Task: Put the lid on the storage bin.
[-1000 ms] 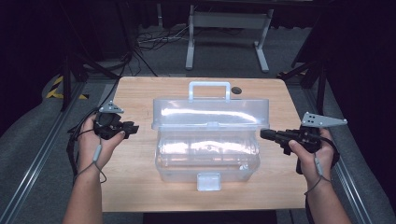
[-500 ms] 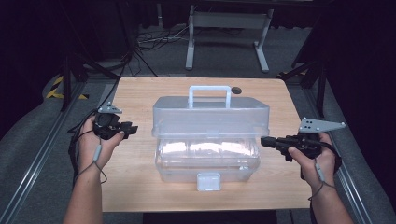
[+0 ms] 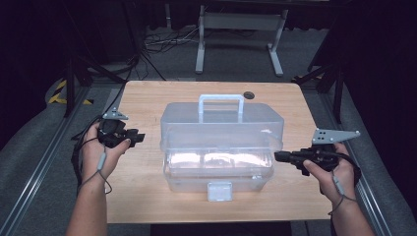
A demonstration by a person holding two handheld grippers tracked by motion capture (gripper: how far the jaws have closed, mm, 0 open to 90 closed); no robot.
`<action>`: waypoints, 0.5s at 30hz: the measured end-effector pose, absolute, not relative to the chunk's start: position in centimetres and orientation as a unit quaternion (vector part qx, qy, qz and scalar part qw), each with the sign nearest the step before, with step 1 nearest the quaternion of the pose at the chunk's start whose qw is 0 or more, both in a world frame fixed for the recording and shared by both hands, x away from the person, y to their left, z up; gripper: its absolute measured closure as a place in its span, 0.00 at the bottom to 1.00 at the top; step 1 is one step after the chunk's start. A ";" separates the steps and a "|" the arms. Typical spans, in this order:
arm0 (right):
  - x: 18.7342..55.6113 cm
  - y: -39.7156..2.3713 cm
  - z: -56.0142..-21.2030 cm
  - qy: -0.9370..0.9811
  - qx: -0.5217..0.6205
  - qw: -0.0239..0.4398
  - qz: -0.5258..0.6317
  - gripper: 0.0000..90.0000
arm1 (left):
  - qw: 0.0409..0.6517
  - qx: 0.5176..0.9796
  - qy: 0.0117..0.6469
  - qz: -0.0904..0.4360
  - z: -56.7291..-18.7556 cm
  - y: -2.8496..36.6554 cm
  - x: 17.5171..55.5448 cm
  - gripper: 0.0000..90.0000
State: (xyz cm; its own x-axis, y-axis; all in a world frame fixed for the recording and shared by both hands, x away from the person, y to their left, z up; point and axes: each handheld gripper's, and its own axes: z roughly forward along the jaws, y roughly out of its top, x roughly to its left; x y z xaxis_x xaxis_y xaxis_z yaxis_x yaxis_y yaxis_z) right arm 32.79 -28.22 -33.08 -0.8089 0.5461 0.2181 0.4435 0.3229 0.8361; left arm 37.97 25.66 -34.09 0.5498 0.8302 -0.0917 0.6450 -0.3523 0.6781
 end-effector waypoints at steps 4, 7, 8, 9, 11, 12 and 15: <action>32.6 -28.1 -33.0 0.818 0.303 0.048 0.486 1.00 | 0.337 0.810 0.459 0.141 -33.9 25.8 37.5 0.73; 32.5 -28.0 -33.0 0.824 0.300 0.044 0.478 1.00 | 0.337 0.806 0.463 0.147 -33.4 25.9 36.9 0.72; 32.5 -28.0 -33.0 0.826 0.300 0.043 0.476 1.00 | 0.338 0.807 0.461 0.150 -33.2 26.1 36.7 0.72; 32.4 -28.0 -33.0 0.828 0.299 0.041 0.473 1.00 | 0.338 0.805 0.463 0.149 -33.1 26.1 36.5 0.72; 32.4 -27.9 -33.0 0.829 0.298 0.039 0.471 1.00 | 0.337 0.806 0.463 0.151 -33.1 26.2 36.4 0.72; 32.4 -27.9 -33.1 0.830 0.298 0.038 0.470 1.00 | 0.337 0.805 0.465 0.150 -33.0 26.2 36.3 0.72; 32.3 -27.9 -33.1 0.834 0.295 0.035 0.464 1.00 | 0.329 0.805 0.469 0.155 -32.9 26.2 35.9 0.72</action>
